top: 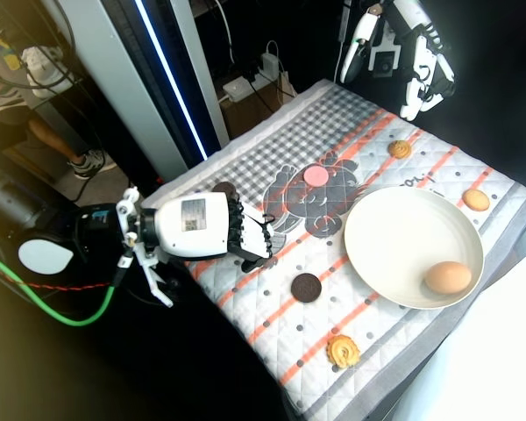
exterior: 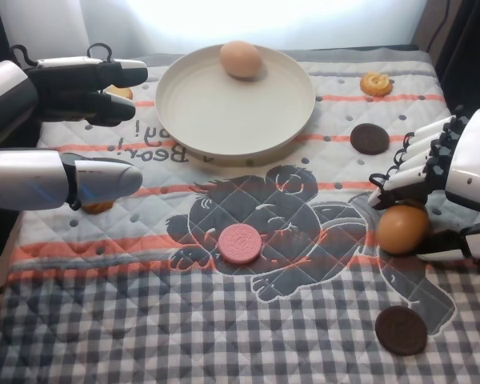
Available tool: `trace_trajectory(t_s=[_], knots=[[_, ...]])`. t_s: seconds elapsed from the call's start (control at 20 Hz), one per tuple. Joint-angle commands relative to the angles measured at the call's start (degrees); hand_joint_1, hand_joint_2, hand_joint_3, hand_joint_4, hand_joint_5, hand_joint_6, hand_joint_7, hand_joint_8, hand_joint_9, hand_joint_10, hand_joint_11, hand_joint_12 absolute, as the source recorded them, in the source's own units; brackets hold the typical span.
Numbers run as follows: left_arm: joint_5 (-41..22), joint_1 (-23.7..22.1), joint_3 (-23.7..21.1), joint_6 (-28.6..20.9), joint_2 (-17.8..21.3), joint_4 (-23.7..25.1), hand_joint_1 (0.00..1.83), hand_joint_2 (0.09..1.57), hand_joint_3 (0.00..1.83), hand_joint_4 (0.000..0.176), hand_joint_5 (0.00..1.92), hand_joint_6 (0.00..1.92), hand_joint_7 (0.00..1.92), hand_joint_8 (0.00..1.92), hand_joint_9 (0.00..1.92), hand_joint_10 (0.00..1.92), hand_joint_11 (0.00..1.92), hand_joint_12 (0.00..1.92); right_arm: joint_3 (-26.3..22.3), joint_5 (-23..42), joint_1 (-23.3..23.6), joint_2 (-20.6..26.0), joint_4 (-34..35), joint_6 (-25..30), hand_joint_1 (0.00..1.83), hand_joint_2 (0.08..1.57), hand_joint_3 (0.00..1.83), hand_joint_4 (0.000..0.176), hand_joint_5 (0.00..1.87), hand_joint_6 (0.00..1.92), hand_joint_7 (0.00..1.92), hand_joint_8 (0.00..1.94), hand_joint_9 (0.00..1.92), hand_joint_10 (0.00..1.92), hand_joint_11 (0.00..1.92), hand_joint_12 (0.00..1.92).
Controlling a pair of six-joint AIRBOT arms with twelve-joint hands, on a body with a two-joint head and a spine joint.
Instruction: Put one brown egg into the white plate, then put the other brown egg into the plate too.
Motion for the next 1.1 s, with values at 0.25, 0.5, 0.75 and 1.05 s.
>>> trace_trajectory(t_s=[0.25,0.5,0.75,1.05], knots=[[-6.6,0.0,0.3,-0.6,-0.4,-0.7,0.72,0.95,0.0,0.122,0.44,0.0,0.6,0.0,0.57,0.14,0.0,1.43,6.1,3.3,7.8,-6.4,4.4,-1.0,1.22,1.1,0.0,0.033,0.97,1.0,1.04,0.89,0.95,0.61,0.71,1.16],[-5.8,-0.3,0.8,-0.6,-0.5,-0.6,0.68,0.97,0.0,0.129,0.42,0.0,0.58,0.0,0.55,0.13,0.0,1.39,15.3,-1.3,17.1,-14.4,3.4,-1.0,1.23,1.08,0.0,0.034,1.0,0.96,1.1,0.79,0.93,0.51,0.47,1.33],[-5.1,-1.1,1.3,-0.6,-0.7,0.2,0.68,0.97,0.0,0.12,0.41,0.0,0.58,0.0,0.55,0.12,0.0,1.37,23.5,-9.6,24.0,-22.1,-0.6,-1.0,1.26,1.04,0.0,0.0,1.1,0.7,1.22,0.71,1.08,0.8,0.77,1.49],[-4.7,-1.6,1.8,-0.6,-1.3,0.4,0.73,0.94,0.0,0.109,0.44,0.0,0.62,0.0,0.57,0.14,0.0,1.39,25.2,-12.3,25.8,-24.0,-1.6,-1.0,0.73,0.84,0.0,0.092,0.31,0.0,0.5,0.01,0.49,0.13,0.07,1.11]])
